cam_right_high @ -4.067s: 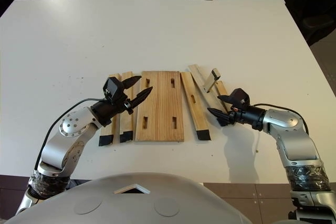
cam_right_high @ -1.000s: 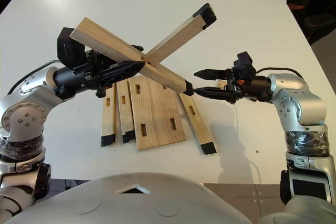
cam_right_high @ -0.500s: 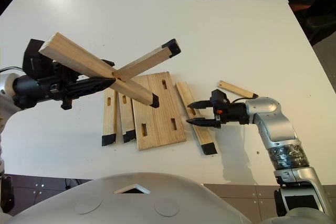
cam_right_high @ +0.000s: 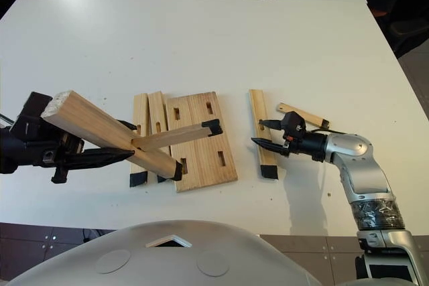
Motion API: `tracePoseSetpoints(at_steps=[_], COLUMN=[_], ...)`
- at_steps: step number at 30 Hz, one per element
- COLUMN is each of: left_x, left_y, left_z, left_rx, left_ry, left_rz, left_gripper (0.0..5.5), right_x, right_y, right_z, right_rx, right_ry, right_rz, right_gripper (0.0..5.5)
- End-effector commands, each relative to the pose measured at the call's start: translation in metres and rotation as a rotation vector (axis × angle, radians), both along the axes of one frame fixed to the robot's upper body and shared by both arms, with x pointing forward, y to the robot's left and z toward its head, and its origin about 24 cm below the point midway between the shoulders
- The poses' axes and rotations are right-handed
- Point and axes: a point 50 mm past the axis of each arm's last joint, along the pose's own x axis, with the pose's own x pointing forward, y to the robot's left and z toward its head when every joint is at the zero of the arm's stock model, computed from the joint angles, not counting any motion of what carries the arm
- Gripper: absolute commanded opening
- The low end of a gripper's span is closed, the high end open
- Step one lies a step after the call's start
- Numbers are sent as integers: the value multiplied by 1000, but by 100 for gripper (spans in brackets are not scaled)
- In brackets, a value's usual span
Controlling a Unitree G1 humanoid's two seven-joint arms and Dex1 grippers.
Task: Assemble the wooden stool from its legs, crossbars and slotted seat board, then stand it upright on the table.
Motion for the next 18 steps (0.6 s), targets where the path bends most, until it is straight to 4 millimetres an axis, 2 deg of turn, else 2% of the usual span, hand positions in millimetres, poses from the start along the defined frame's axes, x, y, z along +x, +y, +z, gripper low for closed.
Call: tracePoseSetpoints(at_steps=[1,9,18], left_x=[2,11,12], left_y=[2,3,-9], left_z=[-5,-20,-28], left_rx=[30,28,10], left_ry=[0,25,37], left_rz=[1,60,69], left_gripper=[204,204,204], right_x=[4,-1,0], right_y=[5,8,9], right_z=[11,9,9], right_rx=[22,36,27], right_ry=[-45,-25,-22], right_rz=[-18,-11,-4], right_gripper=[290,290,290])
